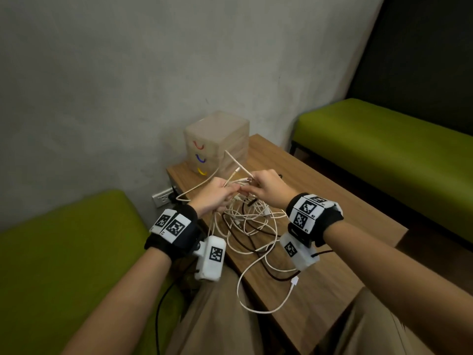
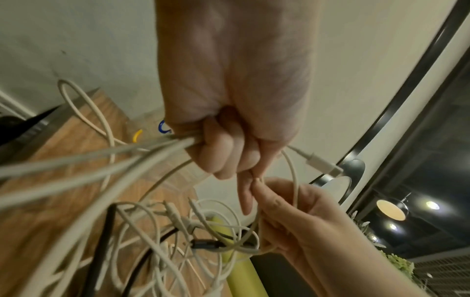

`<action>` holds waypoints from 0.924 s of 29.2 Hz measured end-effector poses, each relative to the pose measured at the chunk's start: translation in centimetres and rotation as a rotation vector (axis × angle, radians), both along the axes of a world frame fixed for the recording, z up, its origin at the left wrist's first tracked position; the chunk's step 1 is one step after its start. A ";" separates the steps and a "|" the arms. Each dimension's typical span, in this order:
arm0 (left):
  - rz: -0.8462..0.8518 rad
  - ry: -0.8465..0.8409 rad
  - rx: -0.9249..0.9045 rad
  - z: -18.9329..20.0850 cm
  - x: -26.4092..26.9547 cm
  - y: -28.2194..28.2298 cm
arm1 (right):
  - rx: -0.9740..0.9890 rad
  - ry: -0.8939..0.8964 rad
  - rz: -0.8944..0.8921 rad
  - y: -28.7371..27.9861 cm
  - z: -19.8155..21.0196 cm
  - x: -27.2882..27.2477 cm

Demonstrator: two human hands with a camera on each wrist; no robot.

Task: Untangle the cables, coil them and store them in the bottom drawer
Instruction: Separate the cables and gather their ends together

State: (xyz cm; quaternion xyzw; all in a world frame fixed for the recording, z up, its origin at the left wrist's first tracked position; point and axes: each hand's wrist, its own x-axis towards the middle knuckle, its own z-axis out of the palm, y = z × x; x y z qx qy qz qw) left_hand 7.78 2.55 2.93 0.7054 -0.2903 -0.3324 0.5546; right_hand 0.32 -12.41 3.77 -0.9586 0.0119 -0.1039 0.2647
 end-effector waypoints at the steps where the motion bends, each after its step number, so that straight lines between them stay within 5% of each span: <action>1: -0.004 -0.030 0.006 0.1 0.0 -0.1 | -0.014 0.011 -0.007 -0.2 0.1 0.0; 8: -0.017 -0.110 -0.057 0.4 0.0 0.0 | 0.190 0.041 -0.106 -2.8 0.8 -1.0; 15: 0.199 -0.251 -0.188 1.2 -1.0 -1.1 | -0.022 0.046 -0.204 -1.0 -0.8 -0.3; 20: 0.443 -0.165 -0.474 5.3 -0.2 0.3 | -0.359 0.438 -0.426 -2.6 -1.3 -1.2; 22: 0.481 -0.178 -0.496 6.4 0.7 1.2 | -0.316 0.504 -0.454 -3.4 -0.4 -1.3; 24: 0.484 -0.221 -0.448 6.6 0.7 1.8 | -0.239 0.402 -0.490 -3.3 1.8 -1.1; 27: 0.572 -0.228 -0.418 6.4 0.1 2.4 | -0.234 -0.033 -0.544 -1.4 6.8 -0.8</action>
